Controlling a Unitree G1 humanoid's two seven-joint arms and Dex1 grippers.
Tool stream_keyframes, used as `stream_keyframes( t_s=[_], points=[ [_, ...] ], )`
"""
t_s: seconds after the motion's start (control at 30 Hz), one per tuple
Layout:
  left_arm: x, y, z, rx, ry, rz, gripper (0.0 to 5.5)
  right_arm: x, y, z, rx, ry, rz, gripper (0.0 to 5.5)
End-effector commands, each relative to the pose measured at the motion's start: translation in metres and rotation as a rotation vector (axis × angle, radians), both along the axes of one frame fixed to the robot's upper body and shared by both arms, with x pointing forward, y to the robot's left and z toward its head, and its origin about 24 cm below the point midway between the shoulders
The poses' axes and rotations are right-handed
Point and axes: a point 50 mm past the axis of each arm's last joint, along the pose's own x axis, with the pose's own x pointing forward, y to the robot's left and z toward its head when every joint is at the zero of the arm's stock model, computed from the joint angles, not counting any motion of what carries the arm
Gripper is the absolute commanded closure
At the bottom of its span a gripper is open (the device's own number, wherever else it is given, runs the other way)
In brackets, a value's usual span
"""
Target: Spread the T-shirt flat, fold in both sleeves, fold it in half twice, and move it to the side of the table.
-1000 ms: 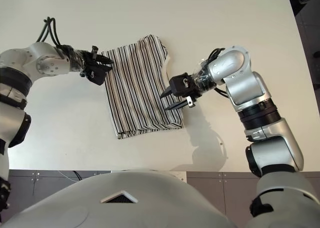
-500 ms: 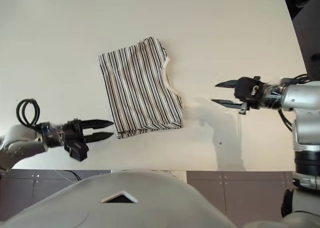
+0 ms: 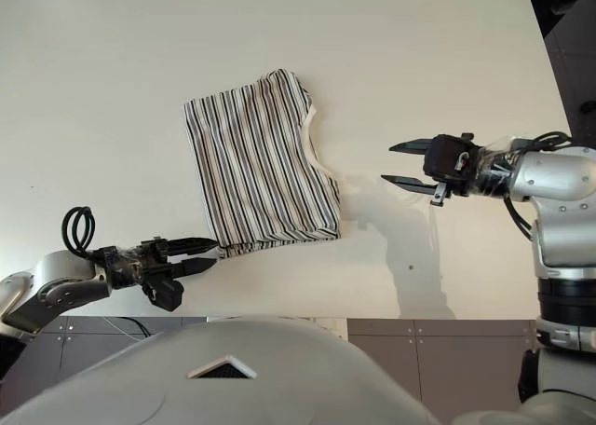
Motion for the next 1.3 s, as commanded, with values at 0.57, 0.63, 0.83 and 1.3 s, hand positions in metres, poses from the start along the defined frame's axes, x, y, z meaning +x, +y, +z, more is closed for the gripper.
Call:
stream_keyframes(
  t_s=[0.57, 0.63, 0.83, 1.3],
  points=[
    [0.008, -0.005, -0.015, 0.056, 0.117, -0.027, 4.04, 0.006, 0.011, 0.000, 0.023, -0.029, 0.013, 3.41],
    [0.007, -0.006, -0.017, 0.037, 0.164, 0.003, 4.30, 0.006, 0.012, -0.001, 0.023, -0.030, 0.014, 3.41],
    [0.003, -0.007, -0.017, 0.044, 0.206, -0.016, 5.22, 0.004, 0.011, -0.003, 0.013, -0.039, 0.021, 3.41],
    [0.008, 0.004, -0.015, 0.055, 0.171, 0.001, 5.33, -0.057, 0.051, -0.047, -0.137, -0.235, 0.443, 2.38]
  ],
)
